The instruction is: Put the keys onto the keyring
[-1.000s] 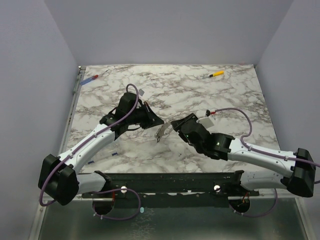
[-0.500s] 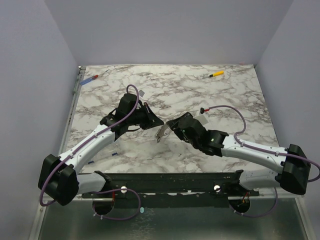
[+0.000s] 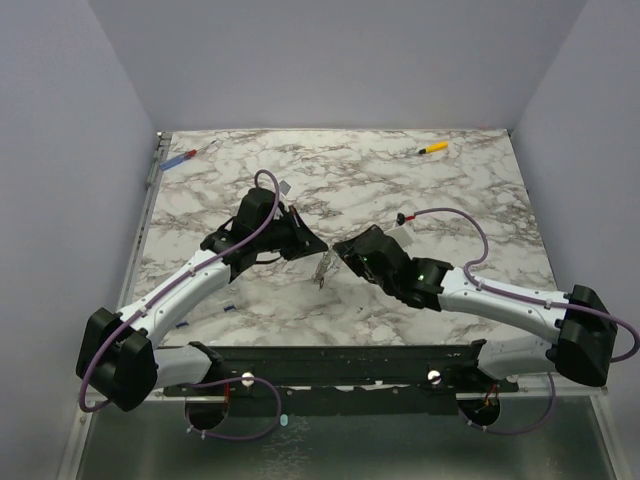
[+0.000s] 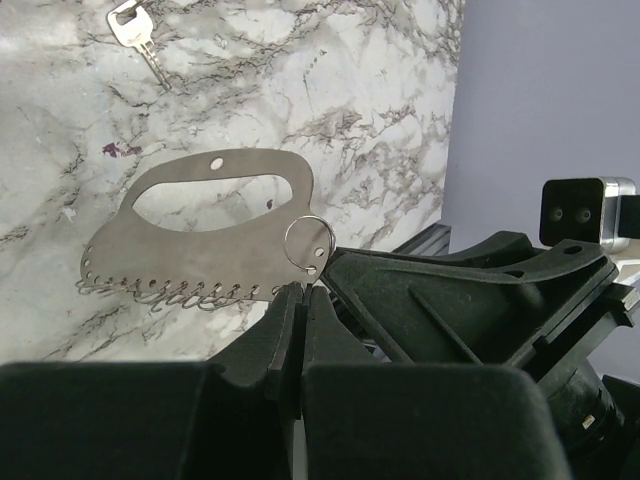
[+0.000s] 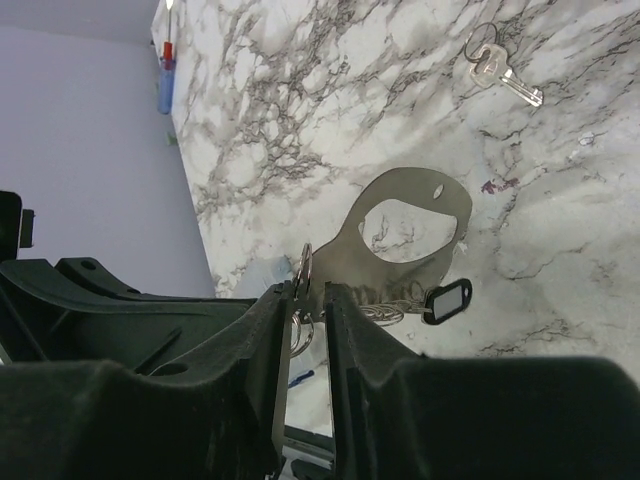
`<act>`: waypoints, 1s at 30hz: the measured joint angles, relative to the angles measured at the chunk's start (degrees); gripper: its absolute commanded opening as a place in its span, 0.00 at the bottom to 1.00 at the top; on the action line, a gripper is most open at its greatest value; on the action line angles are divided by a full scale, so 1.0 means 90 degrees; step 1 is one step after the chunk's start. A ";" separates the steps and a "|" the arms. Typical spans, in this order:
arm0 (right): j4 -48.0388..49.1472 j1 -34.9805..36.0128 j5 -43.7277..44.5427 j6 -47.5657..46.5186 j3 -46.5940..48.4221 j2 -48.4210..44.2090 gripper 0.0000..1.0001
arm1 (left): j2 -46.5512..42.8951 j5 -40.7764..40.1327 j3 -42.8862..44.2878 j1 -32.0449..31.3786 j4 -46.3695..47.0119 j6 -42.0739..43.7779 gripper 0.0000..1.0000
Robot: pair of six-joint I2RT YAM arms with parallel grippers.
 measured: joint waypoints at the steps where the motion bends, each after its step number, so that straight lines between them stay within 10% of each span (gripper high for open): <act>1: 0.0005 -0.0007 0.0000 -0.0007 0.0012 0.0017 0.26 | 0.0000 0.0000 -0.0007 -0.0010 0.0000 0.0005 0.00; 18: 0.0236 -0.0063 0.0058 -0.0413 0.0046 0.0051 0.12 | 0.0002 -0.0007 -0.0017 -0.0160 0.0002 0.0063 0.00; 30: 0.0588 -0.0104 0.0136 -0.1183 -0.0240 -0.0192 0.36 | 0.0002 0.0032 -0.0017 -0.0211 0.0053 0.0068 0.00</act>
